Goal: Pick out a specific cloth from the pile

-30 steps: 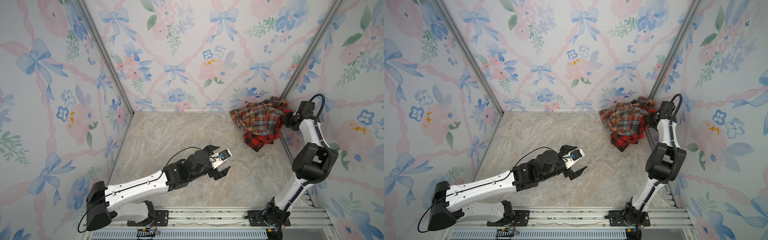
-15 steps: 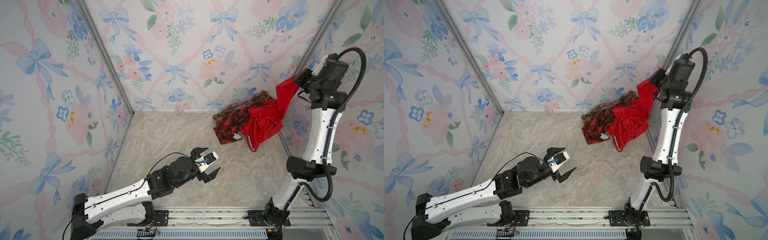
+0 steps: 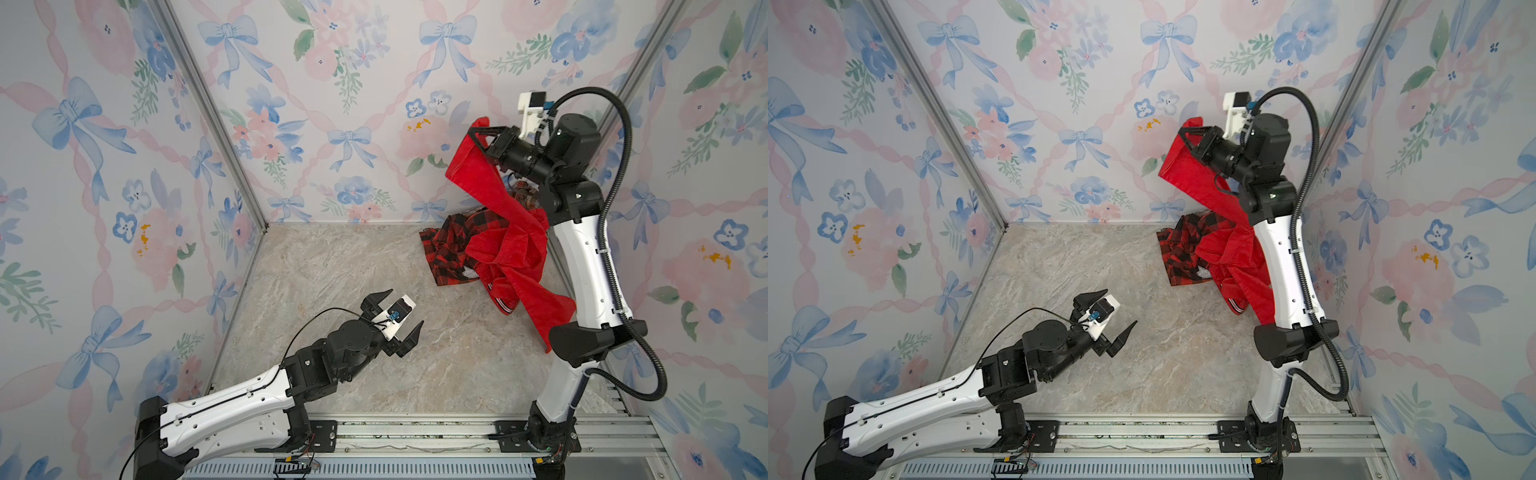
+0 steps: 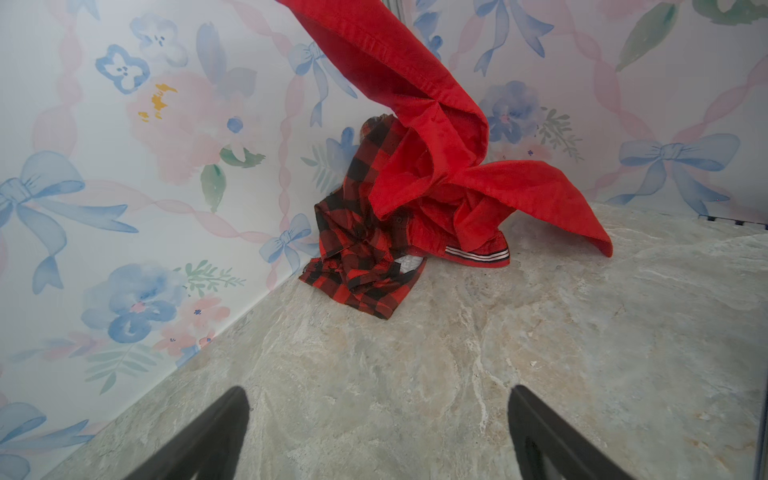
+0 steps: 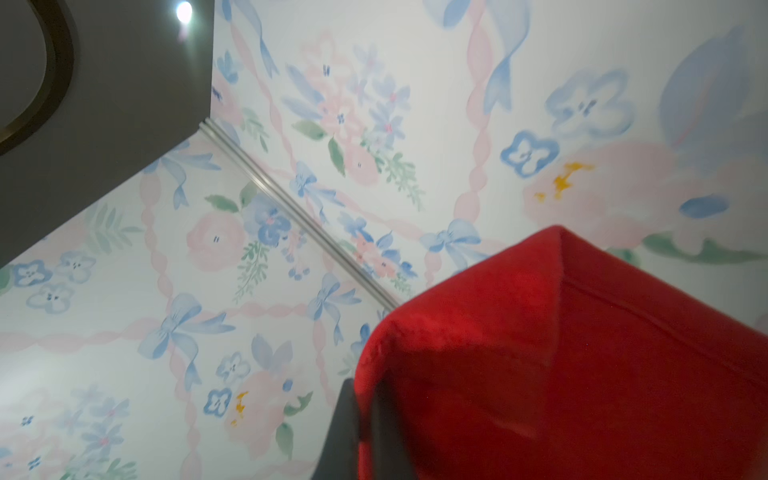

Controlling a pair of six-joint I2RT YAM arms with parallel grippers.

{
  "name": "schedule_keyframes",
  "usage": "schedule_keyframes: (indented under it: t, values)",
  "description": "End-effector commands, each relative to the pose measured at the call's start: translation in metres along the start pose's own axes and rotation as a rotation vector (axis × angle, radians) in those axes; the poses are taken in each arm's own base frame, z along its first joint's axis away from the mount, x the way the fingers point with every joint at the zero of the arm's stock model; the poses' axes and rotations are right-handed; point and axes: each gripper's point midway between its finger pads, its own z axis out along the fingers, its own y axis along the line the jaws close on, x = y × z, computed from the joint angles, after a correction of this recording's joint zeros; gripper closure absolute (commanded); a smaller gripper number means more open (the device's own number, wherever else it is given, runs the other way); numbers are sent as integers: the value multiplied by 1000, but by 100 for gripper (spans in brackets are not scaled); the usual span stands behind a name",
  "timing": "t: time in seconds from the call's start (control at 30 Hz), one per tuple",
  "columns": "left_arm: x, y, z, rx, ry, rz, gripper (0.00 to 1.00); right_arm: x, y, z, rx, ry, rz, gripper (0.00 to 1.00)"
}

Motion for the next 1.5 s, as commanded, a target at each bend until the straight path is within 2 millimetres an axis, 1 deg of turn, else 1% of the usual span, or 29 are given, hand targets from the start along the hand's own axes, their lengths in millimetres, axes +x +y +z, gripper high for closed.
schedule_keyframes:
  t: [0.0, 0.03, 0.07, 0.1, 0.13, 0.17, 0.2, 0.23, 0.27, 0.3, 0.33, 0.37, 0.4, 0.43, 0.5, 0.57, 0.63, 0.67, 0.73, 0.8, 0.87, 0.9, 1.0, 1.13, 1.27, 1.3, 1.33, 1.43, 1.47]
  values:
    - [20, -1, 2, 13, 17, -66, 2, 47, 9, -6, -17, 66, -67, 99]
    - [23, -6, 3, 41, 15, -75, 2, 65, -9, -3, 18, 89, -41, 96]
    - [26, -13, 5, 74, 13, -80, 2, 77, -15, -9, 34, 102, -24, 91]
    - [27, -19, 6, 103, 9, -82, 2, 96, -33, -9, 71, 146, 3, 78]
    - [28, -26, 8, 134, 6, -83, 2, 116, -52, -12, 119, 198, 17, 55]
    - [29, -34, 12, 171, 8, -80, 2, 136, -69, -16, 177, 248, 22, 43]
    - [29, -42, 15, 206, 6, -74, 2, 150, -82, -23, 225, 283, -5, 39]
    - [29, -52, 18, 254, 4, -61, 2, 164, -94, -32, 280, 306, -26, 32]
    - [27, -62, 21, 299, 5, -47, 2, 174, -105, -45, 338, 306, -51, 20]
    - [26, -69, 25, 326, 10, -35, 2, 178, -112, -58, 382, 294, -69, 12]
    - [24, -76, 30, 341, 15, -21, 2, 180, -118, -73, 428, 273, -82, 5]
    - [23, -82, 36, 351, 22, -4, 2, 181, -122, -91, 473, 252, -94, 0]
    - [23, -87, 40, 362, 30, 14, 2, 179, -124, -108, 512, 234, -106, 2]
    - [14, -91, 46, 368, 18, 29, 2, 177, -129, -132, 578, 213, -117, 3]
    - [10, -96, 62, 350, 21, 51, 2, 175, -142, -186, 760, 178, -138, 3]
    - [2, -91, 88, 284, 36, 63, 2, 178, -160, -250, 963, 139, -115, 3]
    - [-1, -92, 118, 266, 72, 84, 2, 191, -171, -298, 1071, 101, -42, 3]
    - [0, -97, 135, 288, 97, 98, 2, 200, -174, -317, 1090, 77, 2, 3]
    - [-1, -114, 162, 353, 127, 120, 2, 214, -177, -346, 1122, 30, 70, 3]
    - [-3, -132, 191, 436, 136, 126, 2, 222, -175, -373, 1176, -16, 103, 3]
    - [-5, -140, 222, 439, 143, 126, 2, 225, -172, -386, 1197, -33, 124, 3]
    - [-2, -142, 241, 431, 161, 120, 2, 226, -171, -387, 1185, -34, 142, 3]
    - [10, -148, 286, 420, 213, 105, 2, 231, -172, -375, 1102, -15, 214, 3]
    - [30, -158, 324, 384, 252, 100, 2, 241, -177, -366, 1030, -6, 277, 3]
    - [55, -147, 353, 236, 295, 78, 3, 250, -182, -363, 1005, 6, 297, 3]
    - [59, -144, 358, 203, 303, 73, 6, 250, -183, -363, 1002, 6, 297, 3]
    - [61, -141, 361, 177, 305, 63, 12, 251, -182, -363, 999, 7, 296, 3]
    - [55, -142, 365, 166, 287, 49, 40, 249, -180, -364, 1006, 6, 279, 3]
    - [50, -142, 365, 162, 278, 47, 53, 247, -179, -365, 1012, 5, 271, 3]
